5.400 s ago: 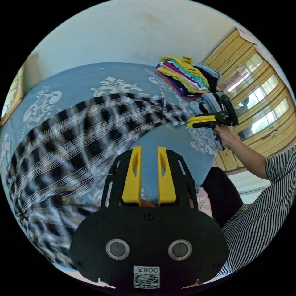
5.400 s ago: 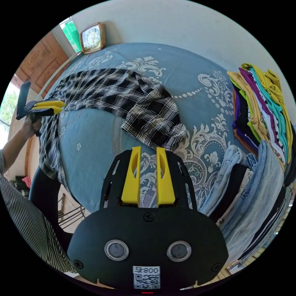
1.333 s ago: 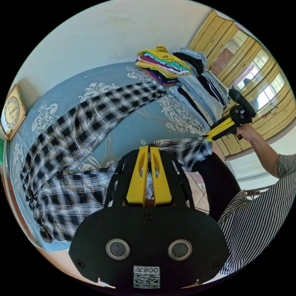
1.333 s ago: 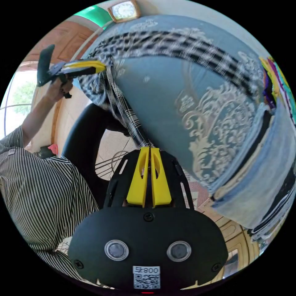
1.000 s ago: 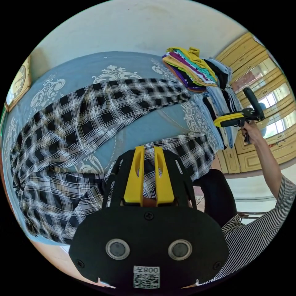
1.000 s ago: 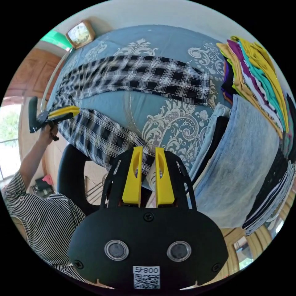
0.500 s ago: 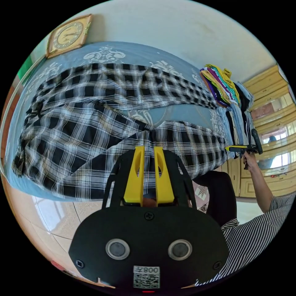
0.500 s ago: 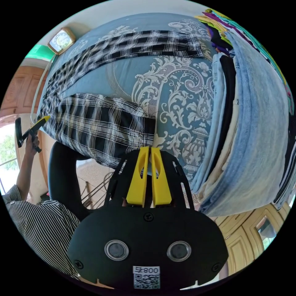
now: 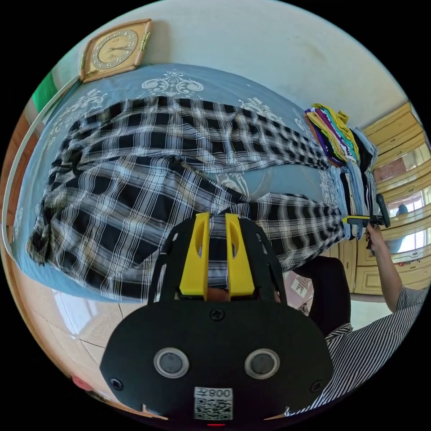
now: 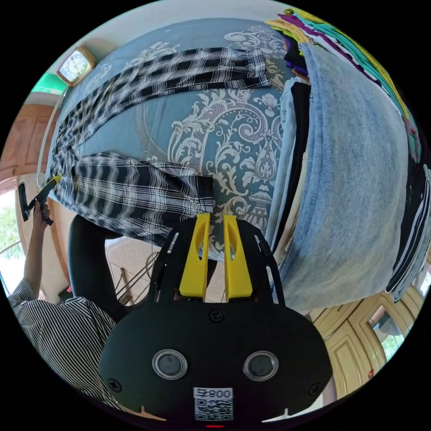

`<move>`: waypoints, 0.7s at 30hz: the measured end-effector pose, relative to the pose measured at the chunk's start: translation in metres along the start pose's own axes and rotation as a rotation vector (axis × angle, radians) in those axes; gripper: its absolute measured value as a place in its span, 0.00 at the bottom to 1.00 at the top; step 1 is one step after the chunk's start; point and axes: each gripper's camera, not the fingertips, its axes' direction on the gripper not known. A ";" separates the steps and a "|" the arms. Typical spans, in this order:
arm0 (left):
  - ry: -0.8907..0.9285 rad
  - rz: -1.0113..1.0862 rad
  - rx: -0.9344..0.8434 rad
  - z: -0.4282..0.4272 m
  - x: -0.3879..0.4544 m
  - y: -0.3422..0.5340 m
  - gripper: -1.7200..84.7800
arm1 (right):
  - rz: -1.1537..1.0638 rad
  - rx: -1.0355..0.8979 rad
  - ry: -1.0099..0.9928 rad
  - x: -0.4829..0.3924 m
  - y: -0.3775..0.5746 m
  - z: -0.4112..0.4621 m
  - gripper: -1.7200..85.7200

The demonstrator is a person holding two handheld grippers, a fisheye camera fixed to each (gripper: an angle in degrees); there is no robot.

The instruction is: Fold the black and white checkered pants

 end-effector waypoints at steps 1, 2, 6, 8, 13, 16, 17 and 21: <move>-0.010 0.026 -0.024 0.007 0.004 -0.011 0.10 | -0.003 0.016 -0.008 0.000 0.005 -0.005 0.10; -0.020 0.041 -0.036 0.011 0.006 -0.016 0.10 | -0.002 0.021 -0.008 0.000 0.008 -0.007 0.11; -0.182 0.118 -0.122 0.038 0.018 -0.039 0.08 | 0.005 0.065 -0.056 -0.003 0.032 -0.015 0.11; -0.181 0.129 -0.122 0.039 0.019 -0.043 0.06 | -0.006 0.031 -0.070 -0.006 0.039 -0.007 0.11; -0.179 0.083 -0.017 0.026 0.015 -0.055 0.03 | 0.019 -0.006 -0.034 -0.001 0.052 0.012 0.11; -0.162 0.008 0.041 0.021 0.005 -0.063 0.03 | -0.008 -0.021 -0.016 0.002 0.054 0.009 0.10; -0.161 -0.009 0.045 0.021 0.003 -0.064 0.03 | -0.011 -0.026 -0.015 0.004 0.055 0.009 0.10; -0.111 -0.085 0.068 0.029 -0.008 -0.071 0.03 | -0.007 -0.023 -0.024 0.020 0.061 -0.003 0.10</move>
